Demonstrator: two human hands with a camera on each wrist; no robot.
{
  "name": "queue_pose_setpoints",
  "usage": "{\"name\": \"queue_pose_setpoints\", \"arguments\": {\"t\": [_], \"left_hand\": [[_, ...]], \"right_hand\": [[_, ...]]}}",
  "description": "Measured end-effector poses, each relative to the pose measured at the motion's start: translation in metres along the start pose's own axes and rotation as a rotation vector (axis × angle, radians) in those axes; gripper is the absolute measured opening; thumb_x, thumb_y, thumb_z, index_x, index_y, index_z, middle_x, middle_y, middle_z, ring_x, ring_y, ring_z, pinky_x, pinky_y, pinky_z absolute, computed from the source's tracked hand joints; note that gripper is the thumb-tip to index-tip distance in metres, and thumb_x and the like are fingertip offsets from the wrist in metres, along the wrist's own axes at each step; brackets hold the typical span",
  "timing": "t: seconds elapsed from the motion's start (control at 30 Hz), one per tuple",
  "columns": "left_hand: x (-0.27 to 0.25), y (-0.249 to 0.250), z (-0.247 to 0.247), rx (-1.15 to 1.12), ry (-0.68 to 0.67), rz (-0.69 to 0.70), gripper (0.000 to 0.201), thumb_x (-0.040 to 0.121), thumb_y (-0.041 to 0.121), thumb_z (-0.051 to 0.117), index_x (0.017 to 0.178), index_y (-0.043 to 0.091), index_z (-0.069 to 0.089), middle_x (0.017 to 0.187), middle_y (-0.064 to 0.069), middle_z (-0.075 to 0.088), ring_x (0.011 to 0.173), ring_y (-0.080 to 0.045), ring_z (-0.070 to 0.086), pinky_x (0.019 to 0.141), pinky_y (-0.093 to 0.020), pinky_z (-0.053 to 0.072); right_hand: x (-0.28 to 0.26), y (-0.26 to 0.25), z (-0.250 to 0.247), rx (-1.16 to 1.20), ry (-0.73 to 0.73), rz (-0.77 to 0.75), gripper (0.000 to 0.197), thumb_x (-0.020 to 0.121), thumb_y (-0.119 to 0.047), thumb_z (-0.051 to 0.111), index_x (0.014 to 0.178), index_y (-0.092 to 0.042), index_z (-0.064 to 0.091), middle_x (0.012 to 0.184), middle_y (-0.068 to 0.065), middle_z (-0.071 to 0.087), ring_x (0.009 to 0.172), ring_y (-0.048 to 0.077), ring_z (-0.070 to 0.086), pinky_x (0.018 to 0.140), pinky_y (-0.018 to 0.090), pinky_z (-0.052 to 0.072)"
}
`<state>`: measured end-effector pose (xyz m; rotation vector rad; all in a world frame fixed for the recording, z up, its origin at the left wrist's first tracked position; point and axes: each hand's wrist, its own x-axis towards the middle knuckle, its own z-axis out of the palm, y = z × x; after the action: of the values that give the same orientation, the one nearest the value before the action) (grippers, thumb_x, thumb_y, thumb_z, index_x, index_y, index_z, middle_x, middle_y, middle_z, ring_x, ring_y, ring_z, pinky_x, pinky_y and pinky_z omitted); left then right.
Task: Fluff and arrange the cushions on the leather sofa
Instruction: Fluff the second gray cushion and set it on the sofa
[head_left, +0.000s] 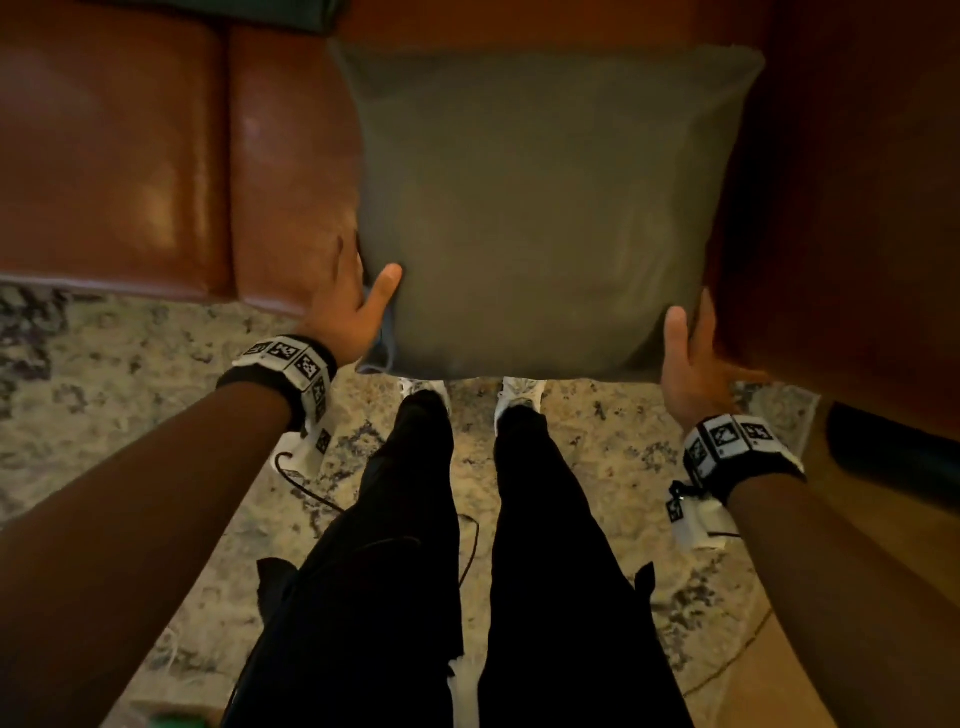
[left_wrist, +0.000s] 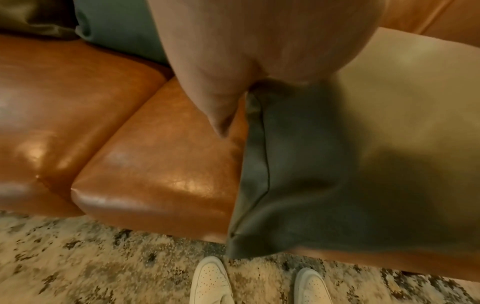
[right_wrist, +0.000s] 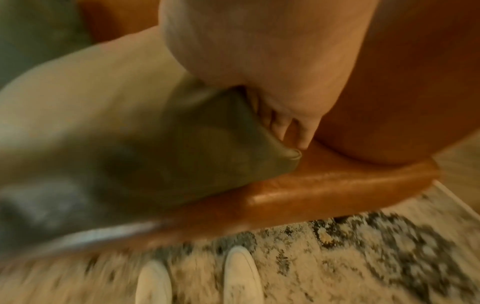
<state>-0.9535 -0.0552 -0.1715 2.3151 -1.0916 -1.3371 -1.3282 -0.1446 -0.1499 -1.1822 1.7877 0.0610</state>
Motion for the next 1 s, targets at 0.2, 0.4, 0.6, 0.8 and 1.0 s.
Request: {"name": "queue_pose_setpoints", "arguments": {"t": [0.2, 0.4, 0.6, 0.8, 1.0], "left_hand": [[0.004, 0.007, -0.022, -0.14, -0.127, -0.048, 0.073, 0.1, 0.068, 0.04, 0.158, 0.025, 0.034, 0.154, 0.001, 0.051, 0.137, -0.018, 0.051, 0.116, -0.031, 0.036], [-0.01, 0.06, -0.107, -0.257, -0.114, -0.013, 0.046, 0.103, 0.058, 0.045, 0.125, 0.022, 0.065, 0.115, 0.001, 0.07, 0.106, -0.013, 0.067, 0.091, -0.021, 0.052], [-0.007, 0.111, -0.188, -0.743, -0.261, -0.029, 0.068, 0.088, 0.077, 0.028, 0.093, 0.037, 0.084, 0.113, 0.004, 0.078, 0.107, -0.011, 0.073, 0.097, -0.035, 0.05], [0.028, 0.12, -0.178, -0.757, -0.192, 0.135, 0.077, 0.088, 0.081, 0.031, 0.147, 0.033, 0.045, 0.141, 0.022, 0.053, 0.128, 0.006, 0.05, 0.117, -0.023, 0.036], [0.076, 0.134, -0.151, -0.146, -0.162, 0.3, 0.133, 0.067, 0.047, 0.092, 0.161, 0.024, 0.001, 0.164, 0.007, 0.01, 0.151, -0.01, 0.018, 0.125, -0.034, 0.023]], "right_hand": [[-0.026, -0.023, -0.017, 0.126, -0.067, 0.196, 0.085, 0.096, -0.078, 0.029, 0.159, -0.022, 0.04, 0.166, 0.005, 0.035, 0.152, 0.029, 0.034, 0.124, 0.042, 0.026], [-0.067, -0.078, -0.083, 0.101, -0.084, 0.21, 0.101, 0.087, -0.092, 0.016, 0.14, -0.021, 0.065, 0.15, 0.011, 0.057, 0.142, 0.03, 0.05, 0.116, 0.045, 0.034], [-0.076, -0.141, -0.127, 0.67, -0.078, -0.084, 0.119, 0.066, -0.096, 0.022, 0.125, -0.005, 0.07, 0.123, 0.018, 0.074, 0.121, 0.033, 0.069, 0.108, 0.05, 0.051], [-0.032, -0.168, -0.12, 0.955, 0.034, -0.196, 0.118, 0.078, -0.086, -0.012, 0.157, -0.015, 0.039, 0.152, 0.014, 0.054, 0.141, 0.033, 0.052, 0.122, 0.051, 0.035], [0.004, -0.175, -0.084, 0.474, -0.014, -0.339, 0.089, 0.094, -0.053, 0.067, 0.163, -0.033, 0.015, 0.161, -0.019, 0.036, 0.143, -0.004, 0.04, 0.126, 0.042, 0.03]]}}
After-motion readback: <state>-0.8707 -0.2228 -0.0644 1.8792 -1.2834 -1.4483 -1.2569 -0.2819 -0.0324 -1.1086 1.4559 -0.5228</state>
